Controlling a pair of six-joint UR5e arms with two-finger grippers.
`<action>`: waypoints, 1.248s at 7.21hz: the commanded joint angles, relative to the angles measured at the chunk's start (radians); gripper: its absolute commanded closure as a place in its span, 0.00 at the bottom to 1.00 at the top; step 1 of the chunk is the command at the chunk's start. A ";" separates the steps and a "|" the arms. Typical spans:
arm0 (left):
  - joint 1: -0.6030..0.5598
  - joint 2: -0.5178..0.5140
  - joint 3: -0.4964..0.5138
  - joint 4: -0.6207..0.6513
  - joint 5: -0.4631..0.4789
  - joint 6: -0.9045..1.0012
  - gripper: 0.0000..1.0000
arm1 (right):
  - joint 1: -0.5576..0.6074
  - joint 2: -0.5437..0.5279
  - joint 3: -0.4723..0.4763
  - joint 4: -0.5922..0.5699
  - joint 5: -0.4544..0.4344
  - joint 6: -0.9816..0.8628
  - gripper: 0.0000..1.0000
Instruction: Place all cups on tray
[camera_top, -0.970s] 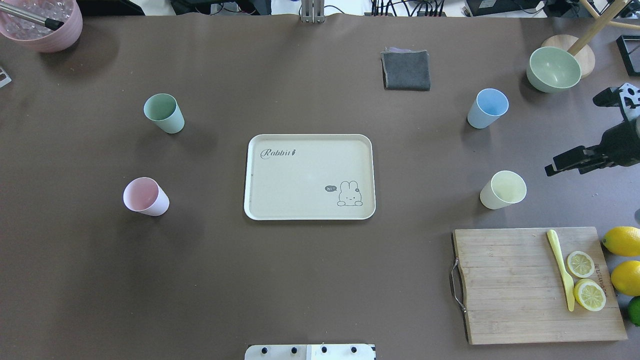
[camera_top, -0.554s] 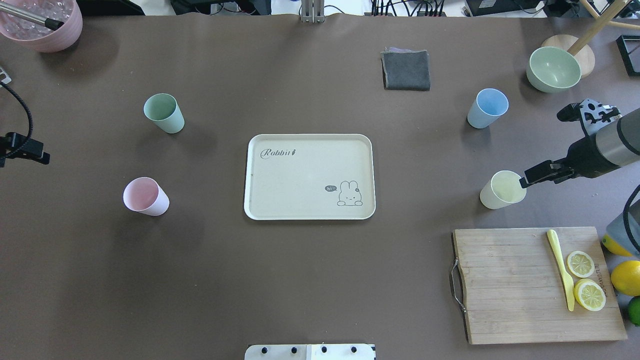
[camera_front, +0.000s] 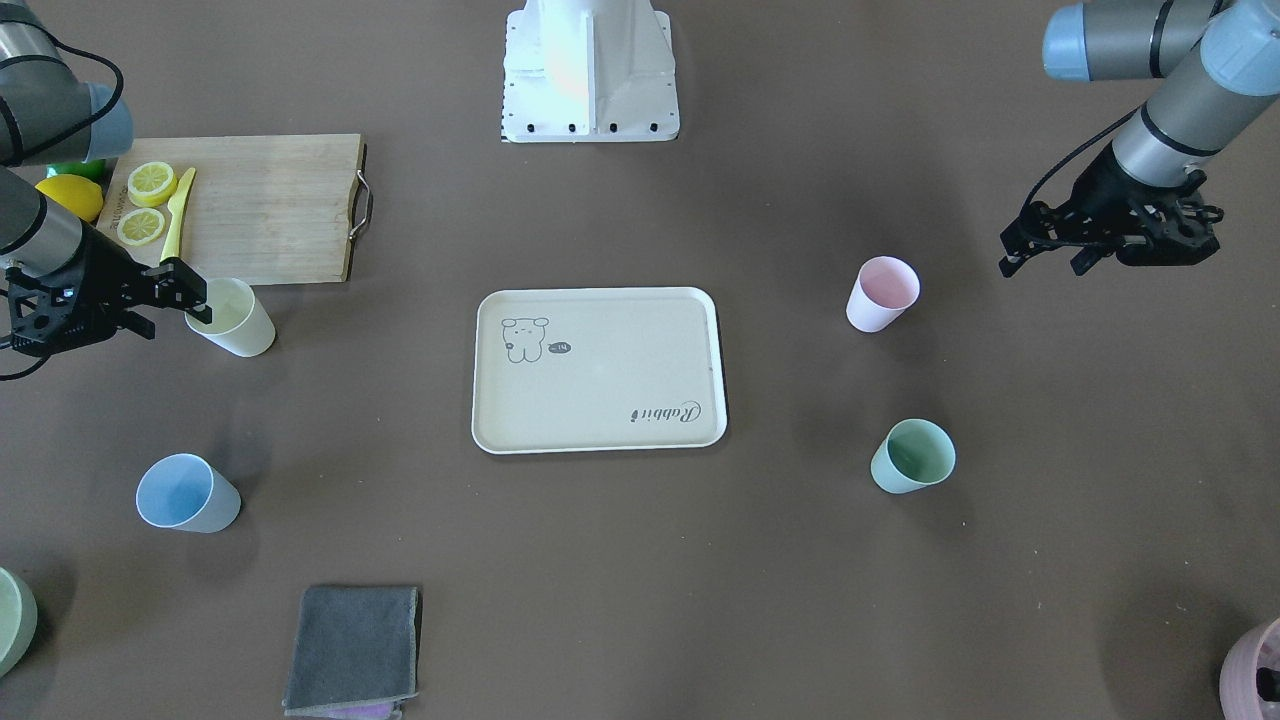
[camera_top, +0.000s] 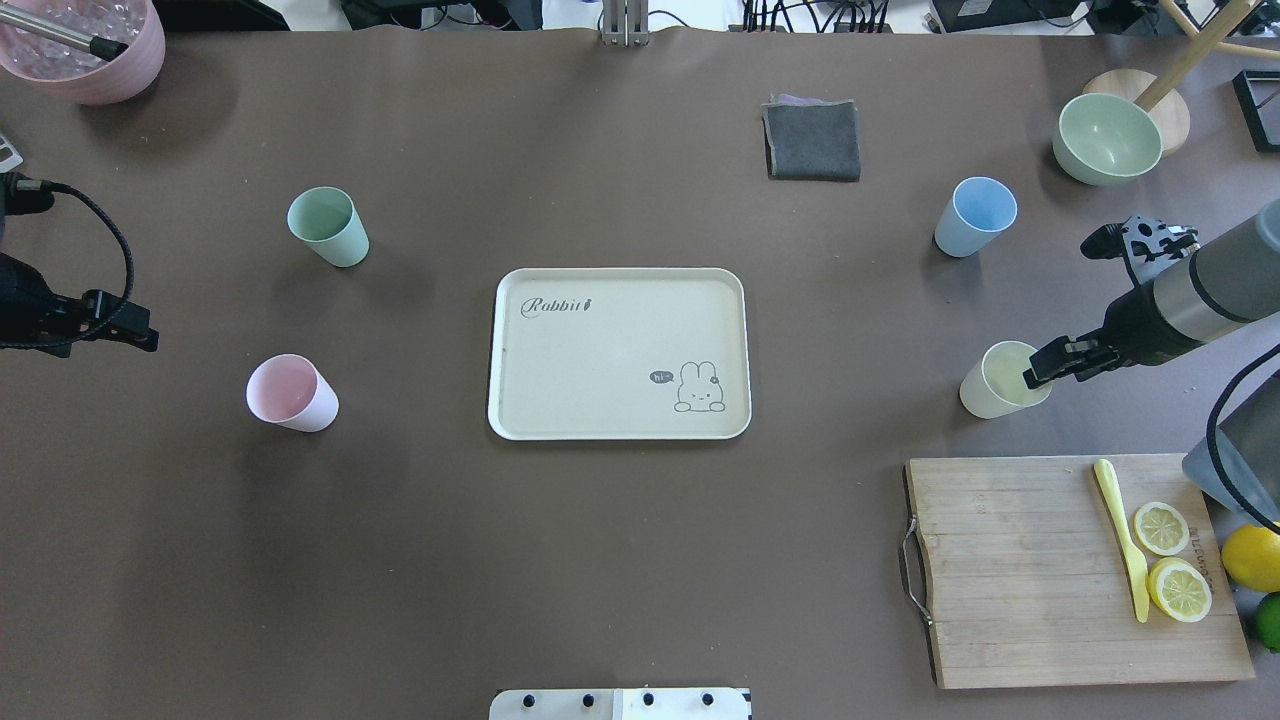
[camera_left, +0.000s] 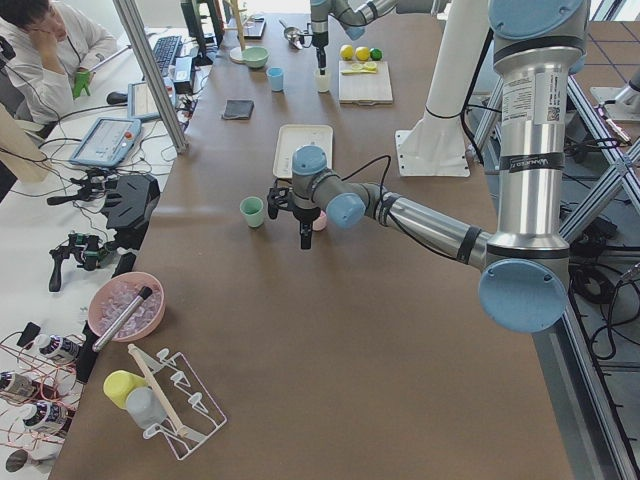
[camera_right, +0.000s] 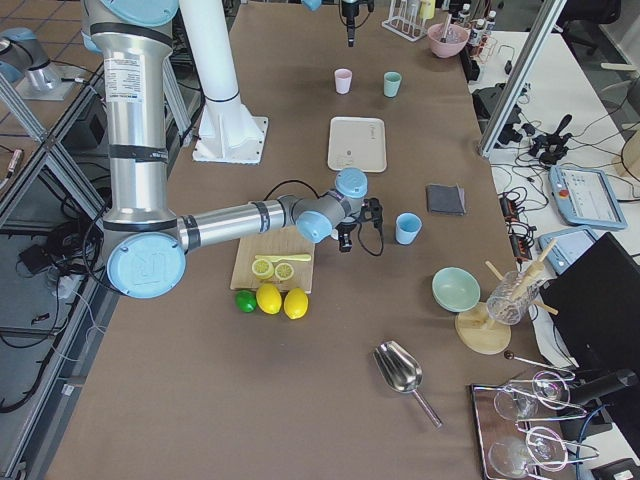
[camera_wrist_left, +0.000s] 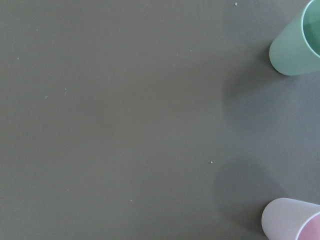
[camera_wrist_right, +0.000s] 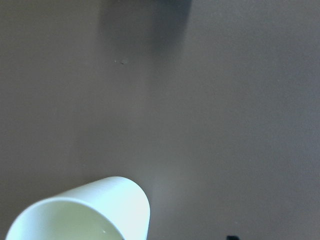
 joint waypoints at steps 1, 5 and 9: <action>0.093 -0.017 0.006 0.001 0.067 -0.027 0.03 | -0.003 0.029 0.001 -0.009 0.007 0.001 1.00; 0.190 -0.139 0.060 0.008 0.070 -0.152 0.16 | -0.026 0.283 0.004 -0.197 0.007 0.135 1.00; 0.201 -0.147 0.080 0.006 0.062 -0.158 1.00 | -0.240 0.469 0.000 -0.199 -0.127 0.458 1.00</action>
